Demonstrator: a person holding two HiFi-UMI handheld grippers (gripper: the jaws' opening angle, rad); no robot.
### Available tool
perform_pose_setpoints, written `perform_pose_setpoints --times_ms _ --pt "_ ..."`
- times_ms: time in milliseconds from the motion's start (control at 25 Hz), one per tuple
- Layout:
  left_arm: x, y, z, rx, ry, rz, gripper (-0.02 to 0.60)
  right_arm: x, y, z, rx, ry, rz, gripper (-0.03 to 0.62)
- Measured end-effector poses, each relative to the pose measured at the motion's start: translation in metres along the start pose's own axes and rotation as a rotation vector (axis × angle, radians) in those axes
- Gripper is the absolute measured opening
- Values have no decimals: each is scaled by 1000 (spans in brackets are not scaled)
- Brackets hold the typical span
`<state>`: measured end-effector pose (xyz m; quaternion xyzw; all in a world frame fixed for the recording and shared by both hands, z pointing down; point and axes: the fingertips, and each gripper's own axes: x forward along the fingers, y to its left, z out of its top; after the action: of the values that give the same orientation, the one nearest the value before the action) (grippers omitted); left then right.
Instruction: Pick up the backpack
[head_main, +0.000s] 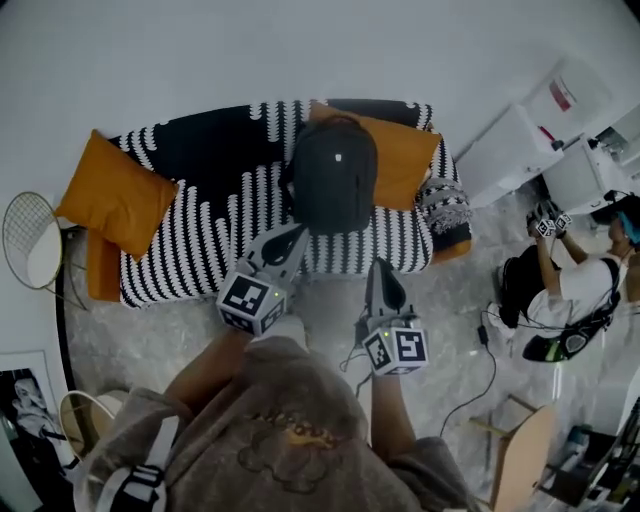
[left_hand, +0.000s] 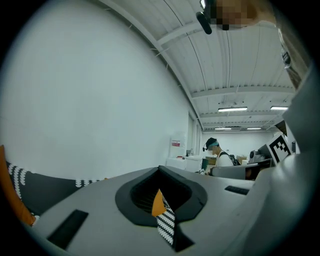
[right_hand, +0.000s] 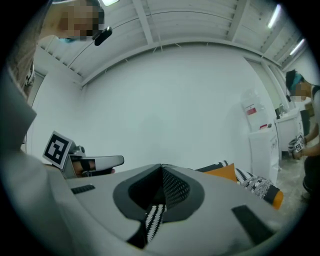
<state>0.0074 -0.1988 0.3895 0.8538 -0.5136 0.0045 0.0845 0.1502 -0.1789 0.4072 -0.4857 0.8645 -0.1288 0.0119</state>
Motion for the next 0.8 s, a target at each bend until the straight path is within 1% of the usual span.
perform_pose_setpoints --times_ms 240,400,600,680,720,760,800 --pt "42 28 3 9 -11 36 2 52 -26 7 -9 -7 24 0" --pt "74 43 -1 9 5 42 2 85 -46 8 -18 -1 34 0" --pt "116 70 -7 13 20 59 3 133 -70 6 -3 16 44 0" --pt "131 82 -12 8 34 67 40 152 -77 3 -4 23 54 2" --pt "138 87 -15 1 42 67 42 162 -80 1 0 28 63 13" --pt "144 92 -18 -8 50 67 78 171 -82 -1 6 37 73 94" --pt "150 97 -22 -20 56 67 113 180 -85 -5 12 47 83 210"
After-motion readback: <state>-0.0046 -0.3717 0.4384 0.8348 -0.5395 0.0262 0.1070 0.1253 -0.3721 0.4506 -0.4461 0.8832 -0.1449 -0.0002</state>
